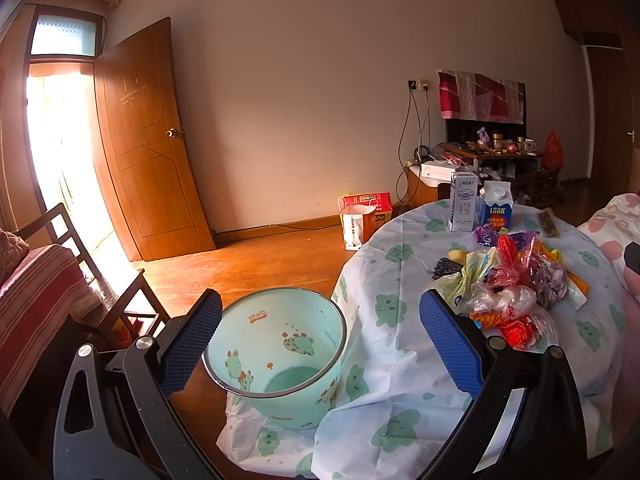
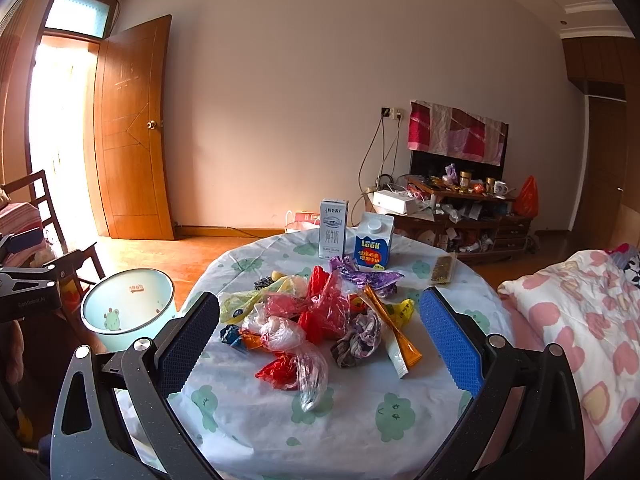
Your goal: Collect trash
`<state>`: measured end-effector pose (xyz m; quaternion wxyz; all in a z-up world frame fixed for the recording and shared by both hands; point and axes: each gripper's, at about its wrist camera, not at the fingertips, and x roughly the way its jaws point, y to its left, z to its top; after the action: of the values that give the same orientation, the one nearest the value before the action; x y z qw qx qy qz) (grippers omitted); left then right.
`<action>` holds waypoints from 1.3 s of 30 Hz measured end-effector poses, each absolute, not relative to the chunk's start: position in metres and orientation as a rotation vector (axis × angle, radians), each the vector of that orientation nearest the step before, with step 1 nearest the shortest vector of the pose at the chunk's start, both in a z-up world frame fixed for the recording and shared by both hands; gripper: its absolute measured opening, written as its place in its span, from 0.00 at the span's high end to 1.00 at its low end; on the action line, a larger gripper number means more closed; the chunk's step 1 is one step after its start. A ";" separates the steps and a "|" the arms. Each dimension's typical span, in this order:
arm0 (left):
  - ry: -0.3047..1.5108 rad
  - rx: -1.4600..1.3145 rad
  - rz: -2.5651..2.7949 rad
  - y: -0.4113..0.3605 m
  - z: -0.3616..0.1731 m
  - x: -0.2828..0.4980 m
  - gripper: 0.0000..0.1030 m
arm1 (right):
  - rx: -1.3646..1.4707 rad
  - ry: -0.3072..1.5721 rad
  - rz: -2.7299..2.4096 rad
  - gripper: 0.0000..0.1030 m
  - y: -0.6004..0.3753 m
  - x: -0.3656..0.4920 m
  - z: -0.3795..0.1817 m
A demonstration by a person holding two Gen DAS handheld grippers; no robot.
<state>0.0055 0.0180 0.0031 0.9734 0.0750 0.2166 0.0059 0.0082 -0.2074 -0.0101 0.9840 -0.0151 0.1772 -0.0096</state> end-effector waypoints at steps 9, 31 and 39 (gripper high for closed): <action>0.439 0.151 0.014 0.020 0.004 0.006 0.06 | -0.030 0.356 -0.020 0.05 -0.208 0.009 -0.010; 0.469 0.159 0.021 0.017 -0.009 0.015 0.06 | -0.026 0.391 -0.084 0.05 -0.228 0.023 -0.028; 0.573 0.179 0.018 0.006 -0.057 0.051 0.06 | -0.007 0.455 -0.174 0.05 -0.260 0.049 -0.062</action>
<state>0.0512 0.0061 -0.0573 0.9552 0.0883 0.2824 0.0087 0.0493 -0.2599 -0.0621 0.9705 -0.0033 0.2253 -0.0863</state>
